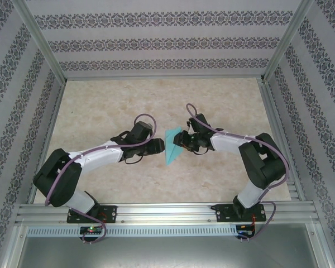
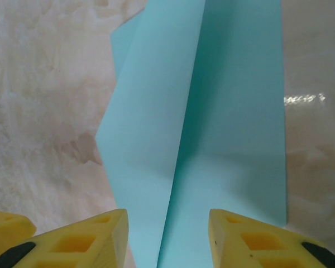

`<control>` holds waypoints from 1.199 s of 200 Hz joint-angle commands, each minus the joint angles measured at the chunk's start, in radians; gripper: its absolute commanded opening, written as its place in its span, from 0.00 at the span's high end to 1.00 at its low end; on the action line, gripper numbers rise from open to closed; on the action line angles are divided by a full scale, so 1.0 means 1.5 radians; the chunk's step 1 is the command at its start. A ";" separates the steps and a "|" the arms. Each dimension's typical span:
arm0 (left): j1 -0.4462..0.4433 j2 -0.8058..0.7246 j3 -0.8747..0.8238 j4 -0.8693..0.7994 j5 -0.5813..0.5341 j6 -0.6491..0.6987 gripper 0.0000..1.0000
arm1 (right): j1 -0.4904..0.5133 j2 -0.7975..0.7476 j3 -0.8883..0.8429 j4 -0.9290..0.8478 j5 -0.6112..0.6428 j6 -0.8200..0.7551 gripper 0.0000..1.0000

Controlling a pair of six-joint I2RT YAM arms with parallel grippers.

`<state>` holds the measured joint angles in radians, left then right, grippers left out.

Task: Fold a paper plane with a square sheet of paper (pick it up from the middle)

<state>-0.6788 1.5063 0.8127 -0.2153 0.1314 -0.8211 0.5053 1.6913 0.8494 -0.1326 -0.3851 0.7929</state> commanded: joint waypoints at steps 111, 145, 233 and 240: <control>0.061 -0.037 -0.074 0.053 0.071 0.002 0.00 | 0.021 0.101 0.072 0.059 -0.021 0.022 0.69; 0.084 -0.041 -0.090 0.079 0.115 -0.016 0.00 | 0.029 0.092 0.037 0.131 -0.064 0.052 0.76; 0.125 -0.085 -0.154 0.309 0.344 -0.118 0.00 | 0.000 -0.070 -0.060 0.315 -0.126 0.137 0.94; 0.125 -0.096 -0.153 0.317 0.354 -0.120 0.00 | -0.003 -0.081 -0.058 0.318 -0.137 0.143 0.94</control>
<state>-0.5011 1.4258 0.5850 0.0887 0.5285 -0.9321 0.5205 1.6482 0.7612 0.2314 -0.5129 0.9634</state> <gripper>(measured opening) 0.999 0.061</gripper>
